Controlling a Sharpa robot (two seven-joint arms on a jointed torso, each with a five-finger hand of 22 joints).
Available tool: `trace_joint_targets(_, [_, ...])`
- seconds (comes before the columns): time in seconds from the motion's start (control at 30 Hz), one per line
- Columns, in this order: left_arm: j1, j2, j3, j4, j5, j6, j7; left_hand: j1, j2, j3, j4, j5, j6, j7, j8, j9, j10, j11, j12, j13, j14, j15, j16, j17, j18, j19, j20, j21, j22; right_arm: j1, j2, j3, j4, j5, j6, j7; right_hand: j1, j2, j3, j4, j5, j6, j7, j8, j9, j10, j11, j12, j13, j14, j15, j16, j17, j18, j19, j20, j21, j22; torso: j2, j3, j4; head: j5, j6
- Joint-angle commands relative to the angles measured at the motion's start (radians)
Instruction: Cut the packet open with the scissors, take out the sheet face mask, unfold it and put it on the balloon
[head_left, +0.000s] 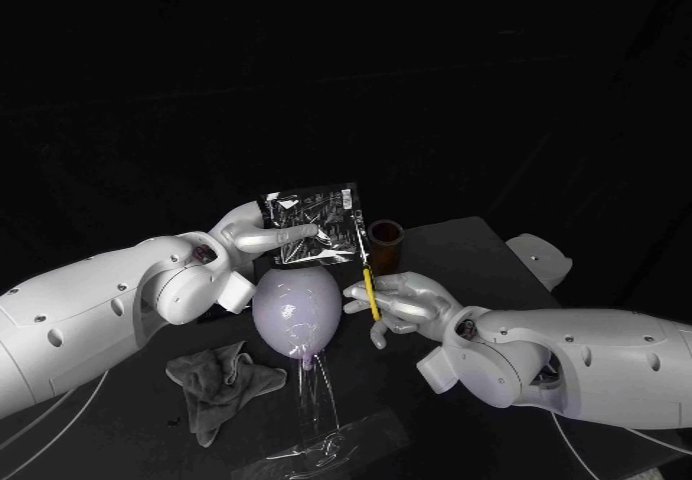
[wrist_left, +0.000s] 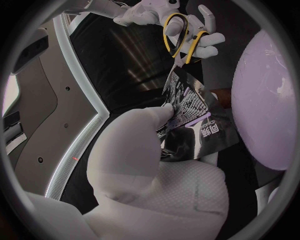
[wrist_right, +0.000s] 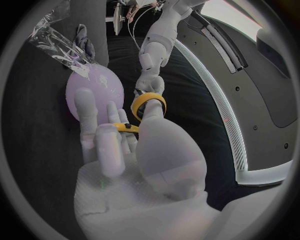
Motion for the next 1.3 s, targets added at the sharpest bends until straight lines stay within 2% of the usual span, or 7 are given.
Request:
trace_joint_targets(0.03, [0.000, 0.000, 0.001, 0.005, -0.017, 0.021, 0.023, 0.005, 0.004, 0.002, 0.000, 0.004, 0.003, 0.003, 0.004, 0.244, 0.000, 0.000, -0.001, 0.000, -0.001, 0.001, -0.006, 0.001, 0.018, -0.004, -0.003, 0.003, 0.001, 0.001, 0.001, 0.001, 0.002, -0.023, 0.046, 0.014, -0.019, -0.006, -0.025, -0.006, -0.004, -0.032, 0.064, -0.016, -0.008, -0.046, 0.013, -0.008, 0.001, -0.013, 0.013, -0.010, -0.027, 0.021, -0.033, 0.010, -0.043, -0.029, 0.001, 0.0005, 0.0004, 0.000, 0.001])
trace_joint_targets(0.1, [0.000, -0.001, 0.001, 0.006, -0.024, 0.024, 0.026, 0.005, 0.004, 0.002, 0.000, 0.004, 0.003, 0.003, 0.004, 0.244, 0.000, 0.000, -0.001, 0.000, -0.001, 0.001, -0.006, 0.001, 0.018, -0.004, -0.003, 0.003, 0.001, 0.001, 0.000, 0.001, 0.002, -0.026, 0.053, 0.013, -0.023, -0.009, -0.025, -0.007, -0.004, -0.043, 0.068, -0.021, -0.011, -0.064, 0.018, -0.007, 0.001, -0.022, 0.017, -0.013, -0.042, 0.022, -0.040, 0.016, -0.045, -0.031, 0.001, 0.0004, -0.0003, 0.000, 0.000])
trace_joint_targets(0.43, [-0.002, -0.007, 0.001, 0.008, -0.066, 0.038, 0.038, 0.006, 0.003, 0.002, -0.002, 0.003, 0.003, 0.002, 0.004, 0.246, 0.000, 0.000, -0.001, 0.000, -0.001, 0.001, -0.007, 0.001, 0.017, -0.005, -0.003, 0.003, 0.001, 0.003, -0.003, 0.002, 0.004, -0.031, 0.070, 0.010, -0.025, -0.009, -0.024, -0.007, -0.004, -0.046, 0.069, -0.021, -0.011, -0.069, 0.019, -0.006, 0.001, -0.023, 0.019, -0.013, -0.043, 0.023, -0.042, 0.018, -0.045, -0.032, 0.000, 0.0002, -0.0001, -0.003, 0.000])
trace_joint_targets(1.03, [-0.006, -0.010, 0.001, 0.021, -0.081, 0.055, 0.052, 0.007, 0.003, 0.002, -0.004, 0.003, 0.002, 0.002, 0.005, 0.248, 0.000, 0.000, -0.002, 0.000, -0.002, 0.001, -0.007, 0.002, 0.017, -0.007, -0.002, 0.003, 0.001, 0.024, 0.009, 0.002, -0.013, -0.019, 0.058, 0.013, -0.026, -0.002, -0.022, -0.008, -0.004, -0.039, 0.070, -0.015, -0.010, -0.066, 0.019, -0.001, 0.003, -0.024, 0.020, -0.010, -0.041, 0.025, -0.044, 0.023, -0.045, -0.033, 0.000, -0.0007, 0.0010, -0.011, 0.010])
trace_joint_targets(1.2, [-0.006, -0.011, 0.001, 0.025, -0.079, 0.054, 0.055, 0.007, 0.003, 0.002, -0.004, 0.003, 0.002, 0.002, 0.005, 0.248, 0.000, 0.000, -0.002, 0.000, -0.002, 0.001, -0.007, 0.002, 0.017, -0.007, -0.002, 0.003, 0.001, 0.028, 0.014, 0.003, -0.016, -0.015, 0.053, 0.015, -0.025, 0.003, -0.023, -0.010, -0.004, -0.029, 0.069, -0.008, -0.008, -0.057, 0.018, 0.004, 0.005, -0.023, 0.019, -0.007, -0.036, 0.028, -0.045, 0.025, -0.042, -0.034, 0.000, -0.0005, 0.0007, -0.011, 0.011])
trace_joint_targets(1.3, [-0.007, -0.012, 0.001, 0.026, -0.079, 0.052, 0.056, 0.007, 0.003, 0.002, -0.004, 0.003, 0.002, 0.002, 0.005, 0.248, 0.000, 0.000, -0.002, 0.000, -0.002, 0.001, -0.007, 0.002, 0.017, -0.007, -0.002, 0.003, 0.001, 0.029, 0.016, 0.003, -0.018, -0.012, 0.048, 0.016, -0.018, 0.014, -0.023, -0.017, -0.003, -0.002, 0.063, 0.008, -0.004, -0.023, 0.011, 0.021, 0.009, -0.017, 0.015, 0.000, -0.022, 0.030, -0.039, 0.023, -0.033, -0.031, 0.000, -0.0003, 0.0002, -0.010, 0.012])
